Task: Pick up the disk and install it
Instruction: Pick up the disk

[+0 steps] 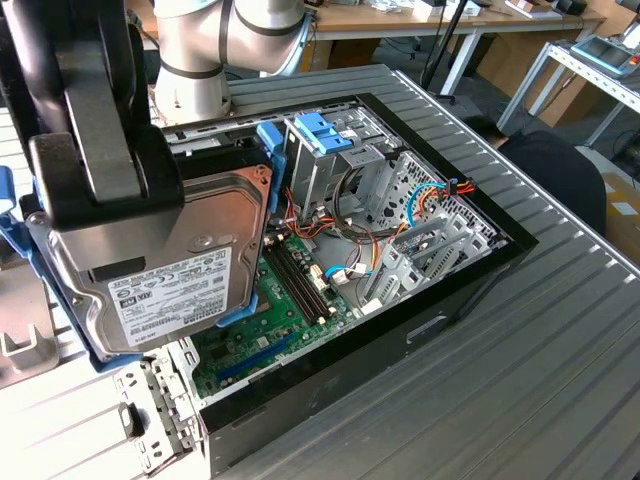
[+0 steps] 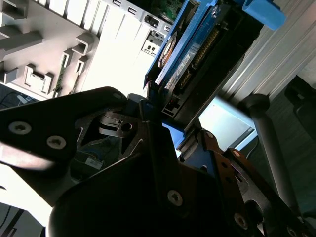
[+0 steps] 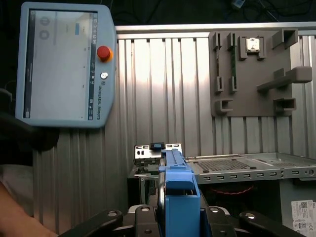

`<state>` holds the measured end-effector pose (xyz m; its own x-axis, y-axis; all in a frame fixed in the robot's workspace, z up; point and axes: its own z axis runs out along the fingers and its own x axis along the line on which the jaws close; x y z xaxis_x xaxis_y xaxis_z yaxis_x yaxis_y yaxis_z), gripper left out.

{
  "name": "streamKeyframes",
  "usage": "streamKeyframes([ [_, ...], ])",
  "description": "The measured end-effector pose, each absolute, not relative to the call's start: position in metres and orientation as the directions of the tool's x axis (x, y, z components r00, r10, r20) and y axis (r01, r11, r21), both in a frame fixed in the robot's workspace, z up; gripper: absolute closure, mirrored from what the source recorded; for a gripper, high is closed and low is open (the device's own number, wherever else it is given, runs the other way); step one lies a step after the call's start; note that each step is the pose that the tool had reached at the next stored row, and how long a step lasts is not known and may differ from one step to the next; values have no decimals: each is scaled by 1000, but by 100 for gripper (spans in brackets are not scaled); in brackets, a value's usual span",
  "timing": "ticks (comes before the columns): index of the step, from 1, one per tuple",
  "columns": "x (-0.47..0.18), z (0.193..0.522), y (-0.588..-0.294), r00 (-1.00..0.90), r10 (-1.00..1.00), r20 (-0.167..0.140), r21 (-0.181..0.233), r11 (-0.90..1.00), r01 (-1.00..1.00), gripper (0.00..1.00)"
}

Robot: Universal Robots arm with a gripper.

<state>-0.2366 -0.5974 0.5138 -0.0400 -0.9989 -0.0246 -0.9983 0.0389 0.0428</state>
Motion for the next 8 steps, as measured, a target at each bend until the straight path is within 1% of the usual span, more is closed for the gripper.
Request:
streamKeyframes([
  [8,-233,514,-597,-40,-999,-25,43,39,-998,63],
])
